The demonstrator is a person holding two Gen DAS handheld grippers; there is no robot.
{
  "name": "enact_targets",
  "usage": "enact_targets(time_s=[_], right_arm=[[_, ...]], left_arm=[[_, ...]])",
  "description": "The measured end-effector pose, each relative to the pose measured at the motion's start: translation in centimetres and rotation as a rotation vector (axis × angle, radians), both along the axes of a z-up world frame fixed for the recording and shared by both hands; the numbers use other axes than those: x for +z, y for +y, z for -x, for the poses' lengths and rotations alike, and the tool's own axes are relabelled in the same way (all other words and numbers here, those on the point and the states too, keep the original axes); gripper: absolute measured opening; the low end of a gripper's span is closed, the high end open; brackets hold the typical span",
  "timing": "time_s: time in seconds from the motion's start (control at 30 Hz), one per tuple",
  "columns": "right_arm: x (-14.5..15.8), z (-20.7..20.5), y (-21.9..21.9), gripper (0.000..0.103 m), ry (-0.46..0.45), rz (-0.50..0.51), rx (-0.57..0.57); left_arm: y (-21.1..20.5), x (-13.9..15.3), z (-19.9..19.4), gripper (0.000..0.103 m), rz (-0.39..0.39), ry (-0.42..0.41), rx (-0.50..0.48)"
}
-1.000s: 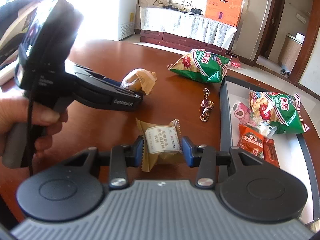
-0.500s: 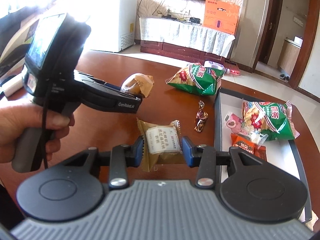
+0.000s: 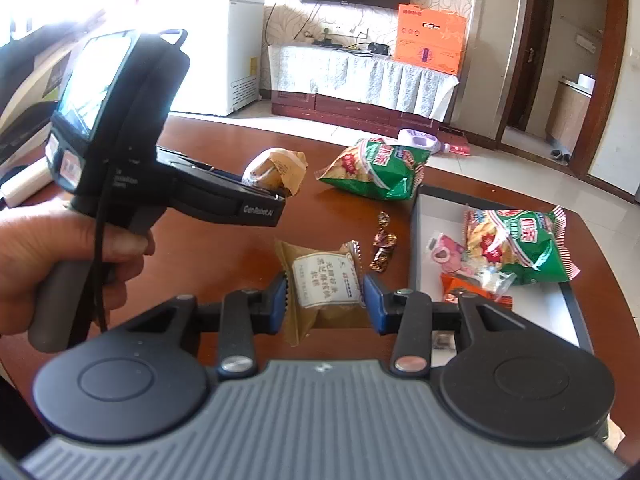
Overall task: Organize snacks
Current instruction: 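Carry the cookie bag and gold pastry packet over the dark box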
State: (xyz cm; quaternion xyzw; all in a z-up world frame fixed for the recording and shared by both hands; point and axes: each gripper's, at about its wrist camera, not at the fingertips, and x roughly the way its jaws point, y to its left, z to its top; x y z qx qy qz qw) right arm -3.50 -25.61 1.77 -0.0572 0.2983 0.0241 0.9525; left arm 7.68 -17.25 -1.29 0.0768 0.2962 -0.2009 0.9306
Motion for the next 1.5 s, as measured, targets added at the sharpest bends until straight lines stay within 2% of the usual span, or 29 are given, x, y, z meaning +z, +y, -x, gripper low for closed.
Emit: enact_targets(time_s=[0.6, 1.5], right_arm=[[1.3, 0.7, -3.9, 0.043, -0.046, -0.012, -0.11], [1.0, 1.6, -10.5, 0.043, -0.05, -0.012, -0.304]], left_arm=[[-6.5, 2.4, 0.8, 0.044, 0.06, -0.029, -0.076], [-16.5, 0.8, 1.6, 0.044, 0.074, -0.011, -0.223]])
